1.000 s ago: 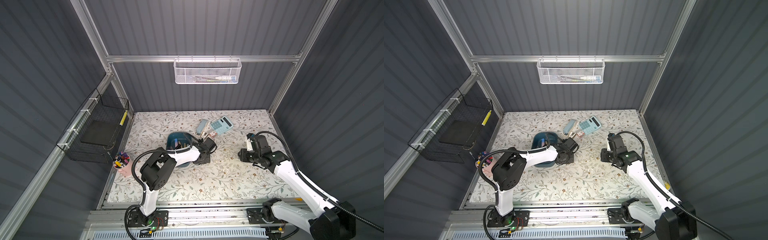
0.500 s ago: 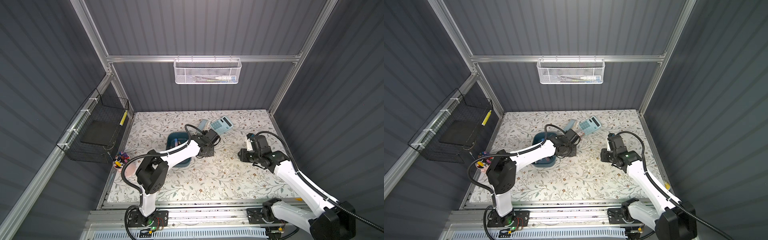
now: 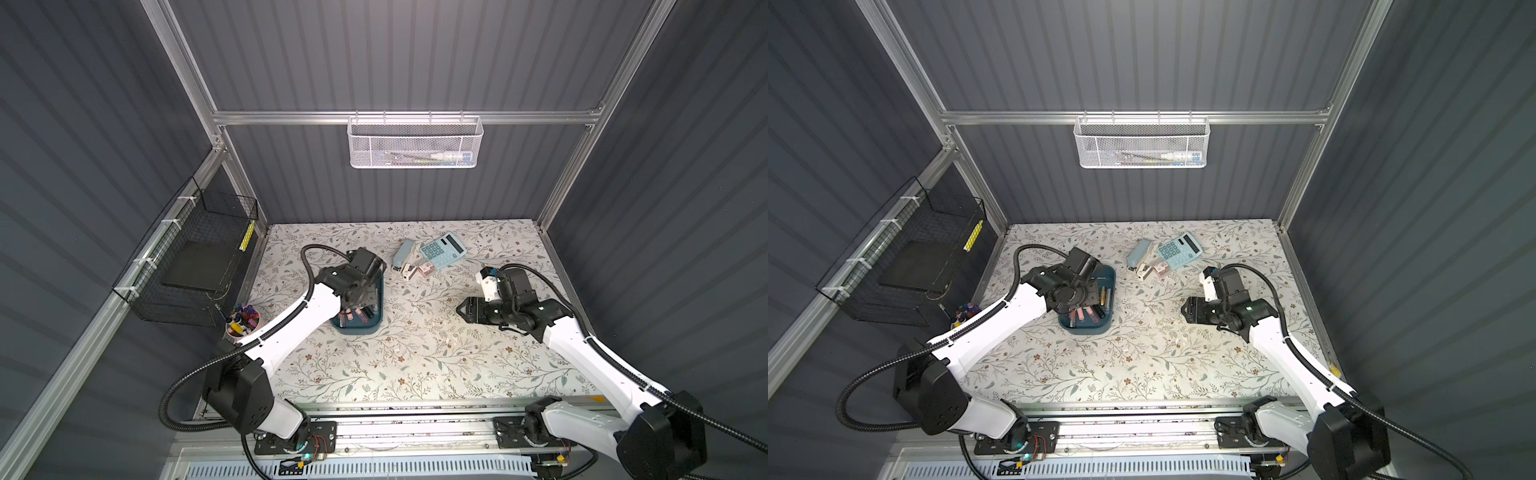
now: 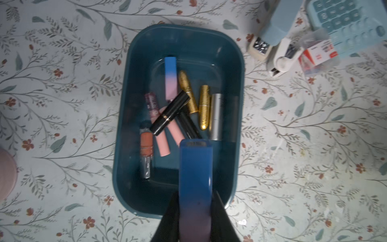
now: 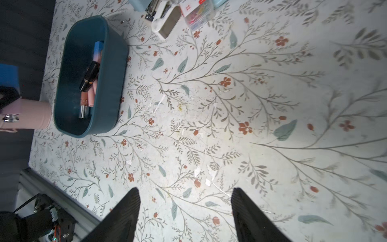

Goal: Put the lipstick into the storage box
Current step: Pick up the lipstick at the center of the board, then place the lipstick in the storage box.

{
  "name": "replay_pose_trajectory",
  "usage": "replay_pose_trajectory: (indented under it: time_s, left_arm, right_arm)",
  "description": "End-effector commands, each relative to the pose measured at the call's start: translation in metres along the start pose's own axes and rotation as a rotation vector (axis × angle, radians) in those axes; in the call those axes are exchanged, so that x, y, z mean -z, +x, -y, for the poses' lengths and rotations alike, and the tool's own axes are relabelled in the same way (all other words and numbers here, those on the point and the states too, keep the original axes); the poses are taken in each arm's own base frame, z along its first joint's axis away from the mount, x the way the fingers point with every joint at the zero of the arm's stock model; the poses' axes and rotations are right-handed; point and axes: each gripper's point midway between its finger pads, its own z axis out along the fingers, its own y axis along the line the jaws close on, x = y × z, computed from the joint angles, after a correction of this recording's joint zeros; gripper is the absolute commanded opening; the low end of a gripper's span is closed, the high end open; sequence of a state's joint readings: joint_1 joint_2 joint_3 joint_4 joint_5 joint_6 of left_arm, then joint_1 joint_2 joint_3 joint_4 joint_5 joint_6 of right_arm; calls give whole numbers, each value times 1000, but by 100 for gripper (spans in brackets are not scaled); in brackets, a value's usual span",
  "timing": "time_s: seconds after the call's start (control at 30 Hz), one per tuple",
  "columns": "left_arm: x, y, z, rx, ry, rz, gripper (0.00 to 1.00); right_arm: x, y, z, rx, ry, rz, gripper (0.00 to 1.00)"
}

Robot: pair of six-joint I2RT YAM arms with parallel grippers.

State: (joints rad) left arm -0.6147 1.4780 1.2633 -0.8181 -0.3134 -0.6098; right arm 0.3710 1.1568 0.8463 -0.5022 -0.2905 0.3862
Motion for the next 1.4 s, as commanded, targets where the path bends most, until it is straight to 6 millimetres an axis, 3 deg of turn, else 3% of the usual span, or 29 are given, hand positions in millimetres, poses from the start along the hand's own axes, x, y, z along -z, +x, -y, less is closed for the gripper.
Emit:
replay_pose_trajectory:
  time_s: [0.0,0.17,0.3,0.57,0.9,1.1,1.37]
  left_arm:
    - [1,11,-13,-40,0,-42,6]
    - [-12,12,-25,-17,29,-72,6]
    - [-33,8,-36,18,58,-106,7]
    - [-82,5,-31,34,122,-183,10]
    - [-124,-23,-27,28,133,-212,9]
    - [-145,-21,-22,36,152,-249,8]
    - [-149,-22,-17,40,179,-253,11]
  right_arm:
    - [1,-3,-40,34,-160,-35,73]
    - [-9,6,-70,99,-172,-85,76]
    - [-18,11,-89,135,-171,-115,79]
    - [-34,10,-114,229,-81,-129,83]
    - [-54,-5,-120,294,8,-145,87]
    - [-65,-5,-116,302,31,-163,88]
    - [-69,-6,-112,305,46,-172,90]
